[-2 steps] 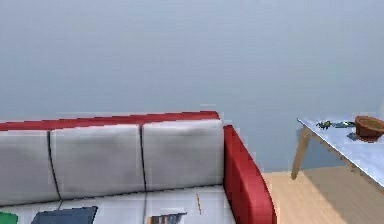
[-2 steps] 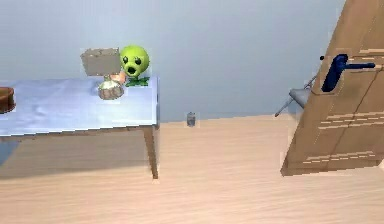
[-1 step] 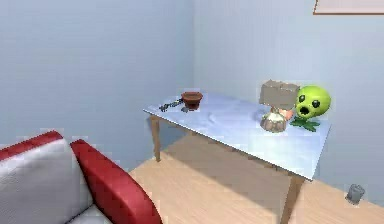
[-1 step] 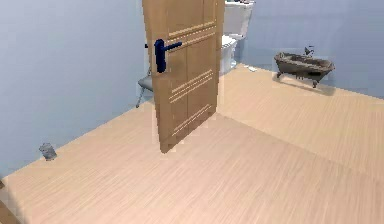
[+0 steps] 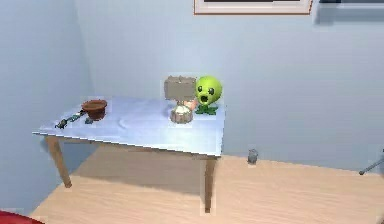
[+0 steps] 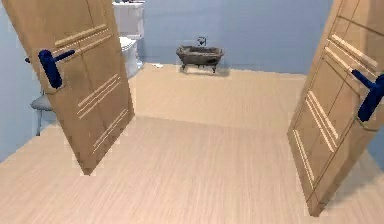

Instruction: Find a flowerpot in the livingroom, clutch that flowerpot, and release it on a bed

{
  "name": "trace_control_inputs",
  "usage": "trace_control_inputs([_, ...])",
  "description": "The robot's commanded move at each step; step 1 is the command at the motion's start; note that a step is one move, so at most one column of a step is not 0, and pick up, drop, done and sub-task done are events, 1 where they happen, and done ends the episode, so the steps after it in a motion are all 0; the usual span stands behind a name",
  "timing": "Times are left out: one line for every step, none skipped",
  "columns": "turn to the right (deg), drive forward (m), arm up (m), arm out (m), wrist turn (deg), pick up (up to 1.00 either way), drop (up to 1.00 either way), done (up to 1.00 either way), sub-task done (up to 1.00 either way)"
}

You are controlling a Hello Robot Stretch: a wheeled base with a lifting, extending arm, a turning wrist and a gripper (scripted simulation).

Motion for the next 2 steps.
trace_control_inputs([0.0, 0.35, 0.0, 0.0, 0.0, 0.0, 0.0, 0.0, 0.0])
trace_control_inputs([-45.0, 0.0, 0.0, 0.0, 0.0, 0.0, 0.0, 0.0, 0.0])
